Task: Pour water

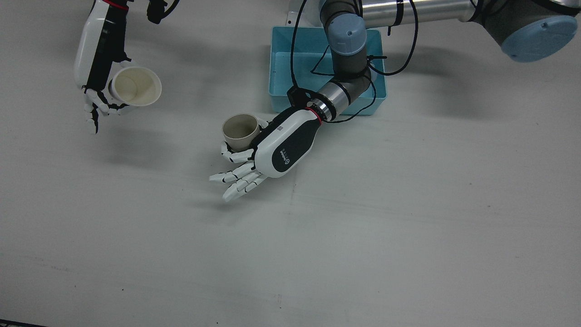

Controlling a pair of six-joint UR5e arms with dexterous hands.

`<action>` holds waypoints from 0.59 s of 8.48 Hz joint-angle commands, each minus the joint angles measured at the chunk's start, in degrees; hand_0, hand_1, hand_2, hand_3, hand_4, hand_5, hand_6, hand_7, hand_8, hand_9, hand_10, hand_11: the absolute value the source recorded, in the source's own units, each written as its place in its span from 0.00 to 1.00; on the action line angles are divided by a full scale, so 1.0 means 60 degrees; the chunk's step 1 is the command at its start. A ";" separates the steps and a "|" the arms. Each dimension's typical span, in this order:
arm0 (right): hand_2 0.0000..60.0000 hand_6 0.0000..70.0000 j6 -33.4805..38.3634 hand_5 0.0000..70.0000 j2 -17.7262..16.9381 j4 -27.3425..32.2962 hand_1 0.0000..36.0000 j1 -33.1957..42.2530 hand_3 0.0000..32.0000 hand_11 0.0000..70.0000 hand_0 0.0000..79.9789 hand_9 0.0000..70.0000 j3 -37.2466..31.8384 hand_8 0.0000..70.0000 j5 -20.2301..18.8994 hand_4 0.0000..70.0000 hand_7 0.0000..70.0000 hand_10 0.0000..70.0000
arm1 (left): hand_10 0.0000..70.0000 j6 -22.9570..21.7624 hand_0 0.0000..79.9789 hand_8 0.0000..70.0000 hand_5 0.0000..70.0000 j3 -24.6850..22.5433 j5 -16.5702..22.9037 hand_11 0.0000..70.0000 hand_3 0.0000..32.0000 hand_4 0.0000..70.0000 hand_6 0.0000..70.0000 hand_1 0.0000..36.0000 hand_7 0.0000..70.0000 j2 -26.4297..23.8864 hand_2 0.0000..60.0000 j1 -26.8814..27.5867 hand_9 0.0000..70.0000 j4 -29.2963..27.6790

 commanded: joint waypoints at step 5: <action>0.00 0.11 0.0035 0.51 -0.0193 0.1717 0.72 0.0424 0.00 0.38 0.95 0.17 -0.0149 0.16 0.2530 0.25 0.12 0.23 | 0.07 -0.1113 0.75 0.08 1.00 -0.1882 0.1900 0.12 0.00 0.76 0.21 1.00 0.20 0.1470 1.00 -0.2035 0.04 0.1035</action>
